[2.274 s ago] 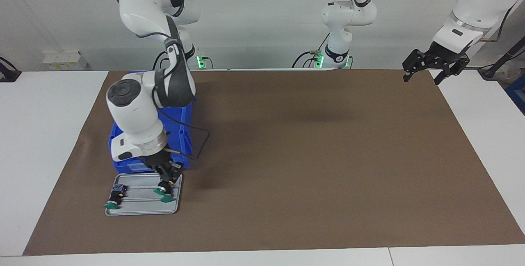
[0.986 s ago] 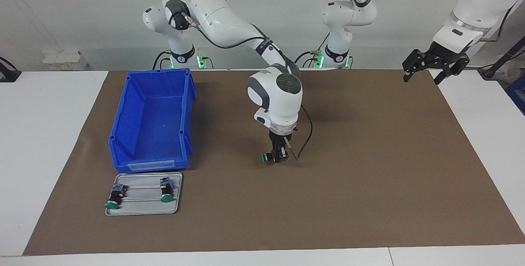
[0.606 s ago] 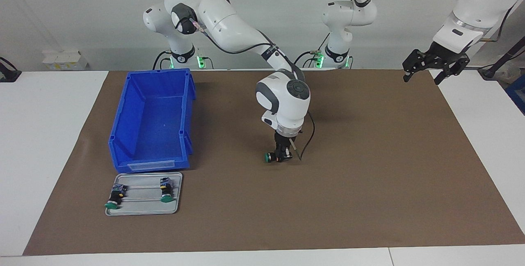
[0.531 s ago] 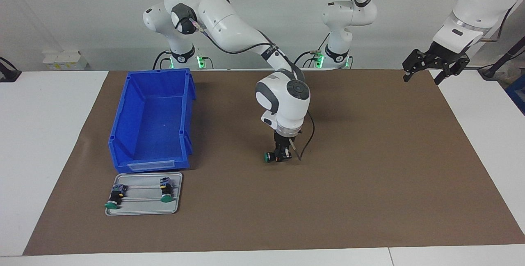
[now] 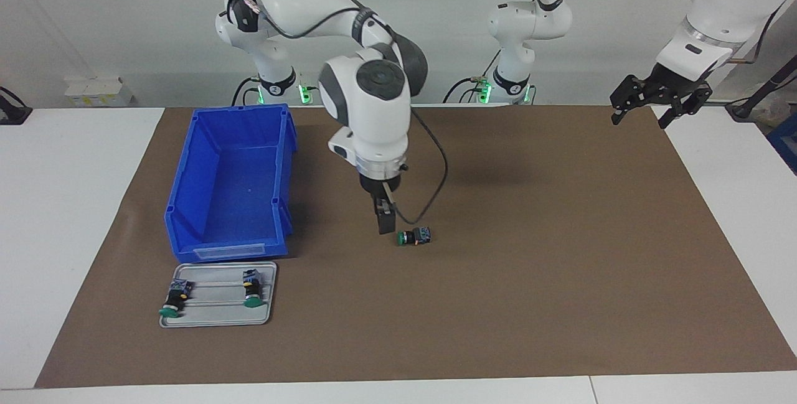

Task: Place and press button with both arms
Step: 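Carry the button to the table center, release, withdraw the right gripper, then move the left gripper over the black button on the table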

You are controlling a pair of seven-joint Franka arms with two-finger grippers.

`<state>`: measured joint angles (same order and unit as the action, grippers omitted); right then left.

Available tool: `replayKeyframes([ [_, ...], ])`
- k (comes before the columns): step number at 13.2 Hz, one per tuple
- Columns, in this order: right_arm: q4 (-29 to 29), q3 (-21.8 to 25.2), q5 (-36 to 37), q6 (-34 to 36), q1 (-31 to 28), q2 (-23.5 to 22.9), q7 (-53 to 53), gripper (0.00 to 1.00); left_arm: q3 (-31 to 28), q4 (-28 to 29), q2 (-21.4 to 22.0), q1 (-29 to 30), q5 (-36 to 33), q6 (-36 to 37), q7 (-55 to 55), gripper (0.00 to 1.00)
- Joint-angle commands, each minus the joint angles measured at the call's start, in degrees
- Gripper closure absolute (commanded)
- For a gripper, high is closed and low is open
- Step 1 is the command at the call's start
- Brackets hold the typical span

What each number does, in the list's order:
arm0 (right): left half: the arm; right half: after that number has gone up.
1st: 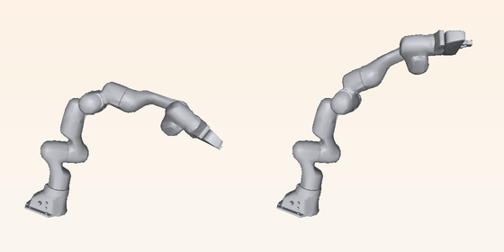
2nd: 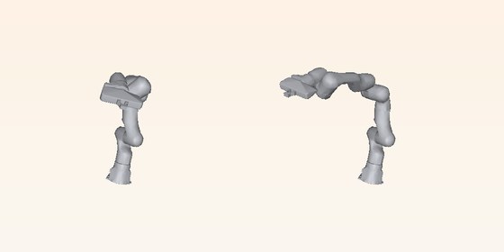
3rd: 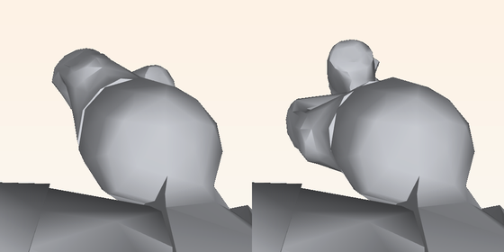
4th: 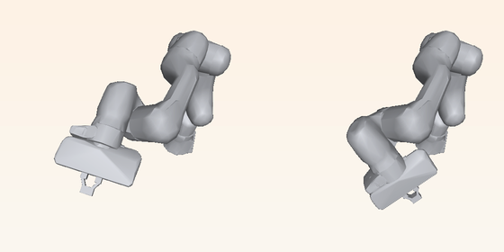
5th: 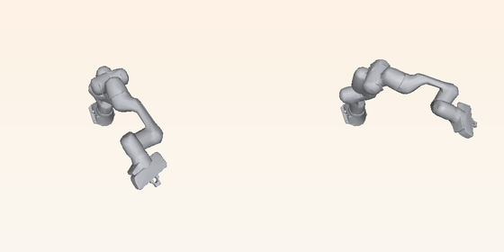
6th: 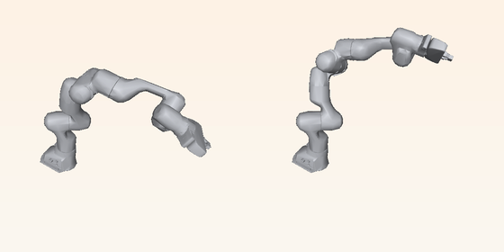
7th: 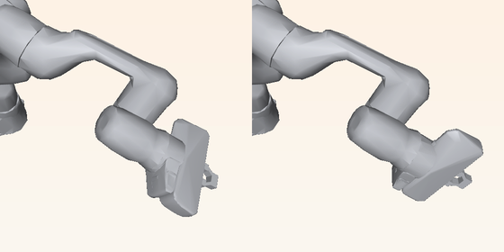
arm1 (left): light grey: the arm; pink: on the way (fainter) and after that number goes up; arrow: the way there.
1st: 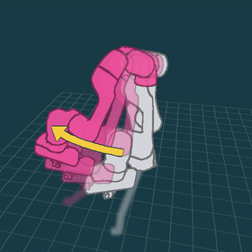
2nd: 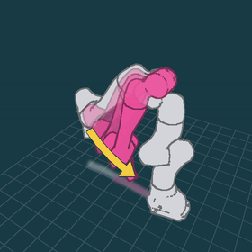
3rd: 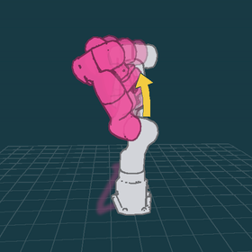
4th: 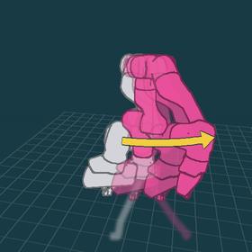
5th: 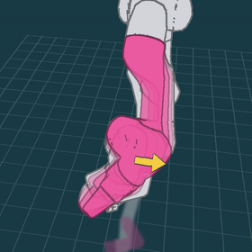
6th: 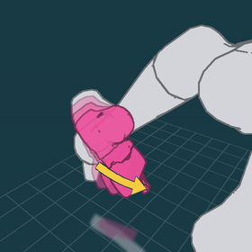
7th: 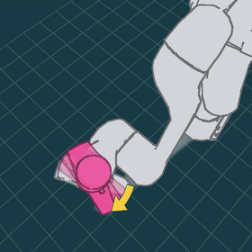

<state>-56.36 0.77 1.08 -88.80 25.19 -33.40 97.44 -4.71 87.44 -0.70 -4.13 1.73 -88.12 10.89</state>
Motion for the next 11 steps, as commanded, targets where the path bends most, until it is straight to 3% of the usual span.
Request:
replayKeyframes([
  [1, -2.00, -1.30, -0.99, 7.57, -4.52, 5.70, -16.61, 0.04, 0.58, 1.51, 1.22, -0.44, -1.03, -1.88, 0.44, 0.00],
  [5, -2.61, -1.39, -5.03, 11.88, -15.23, 12.82, -40.68, 0.04, 0.85, 2.47, 1.40, -5.70, -1.03, -3.29, 12.19, 0.05],
  [9, -4.63, -1.48, -5.21, 12.51, -21.84, 15.29, -59.08, 0.04, 0.93, 6.51, 2.19, -11.33, -0.94, -9.61, 25.64, 0.10],
  [11, -9.70, -1.39, -5.21, 11.03, -23.34, 18.00, -68.13, 0.04, 1.20, 8.01, 2.28, -13.53, -0.24, -11.80, 33.46, 0.10],
])
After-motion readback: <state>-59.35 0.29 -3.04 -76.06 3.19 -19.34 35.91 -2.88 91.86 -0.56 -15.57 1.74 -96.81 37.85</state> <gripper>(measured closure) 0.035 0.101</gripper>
